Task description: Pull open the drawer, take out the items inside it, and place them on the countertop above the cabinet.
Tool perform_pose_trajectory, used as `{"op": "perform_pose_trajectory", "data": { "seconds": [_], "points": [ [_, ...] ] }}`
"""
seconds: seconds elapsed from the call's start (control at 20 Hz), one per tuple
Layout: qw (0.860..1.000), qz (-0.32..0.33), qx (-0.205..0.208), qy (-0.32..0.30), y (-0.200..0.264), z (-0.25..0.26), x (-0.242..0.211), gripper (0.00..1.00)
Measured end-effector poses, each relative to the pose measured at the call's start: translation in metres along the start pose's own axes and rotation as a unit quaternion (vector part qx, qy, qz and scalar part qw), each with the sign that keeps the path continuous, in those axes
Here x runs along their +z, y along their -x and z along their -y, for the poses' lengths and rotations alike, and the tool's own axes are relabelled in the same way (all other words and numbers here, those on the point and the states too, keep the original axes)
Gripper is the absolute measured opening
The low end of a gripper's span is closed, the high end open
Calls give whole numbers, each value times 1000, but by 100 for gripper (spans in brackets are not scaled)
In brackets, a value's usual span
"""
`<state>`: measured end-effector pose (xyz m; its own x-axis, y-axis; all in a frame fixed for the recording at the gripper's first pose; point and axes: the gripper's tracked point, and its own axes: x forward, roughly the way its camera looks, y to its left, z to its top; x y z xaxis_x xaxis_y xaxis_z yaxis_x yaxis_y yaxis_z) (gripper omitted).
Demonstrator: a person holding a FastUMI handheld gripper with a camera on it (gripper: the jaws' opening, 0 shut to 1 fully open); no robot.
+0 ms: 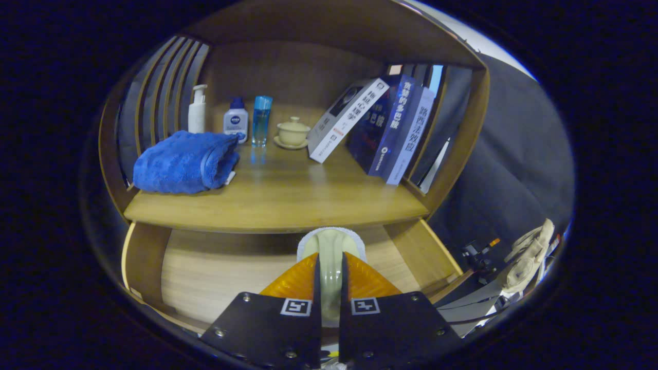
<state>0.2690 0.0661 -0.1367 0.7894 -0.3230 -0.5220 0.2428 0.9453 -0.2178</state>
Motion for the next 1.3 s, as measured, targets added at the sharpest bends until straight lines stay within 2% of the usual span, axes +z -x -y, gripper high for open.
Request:
{"op": "perform_pose_trajectory", "data": {
  "seconds": [0.15, 0.3, 0.5, 0.8, 1.3],
  "points": [
    [998, 46, 13, -32, 5, -1, 32, 14],
    [996, 63, 34, -51, -6, -7, 54, 14],
    [991, 82, 85, -64, -30, -36, 81, 14],
    [987, 68, 136, -52, -62, -72, 87, 14],
    [982, 47, 166, -79, -105, -91, 99, 14]
  ]
}}
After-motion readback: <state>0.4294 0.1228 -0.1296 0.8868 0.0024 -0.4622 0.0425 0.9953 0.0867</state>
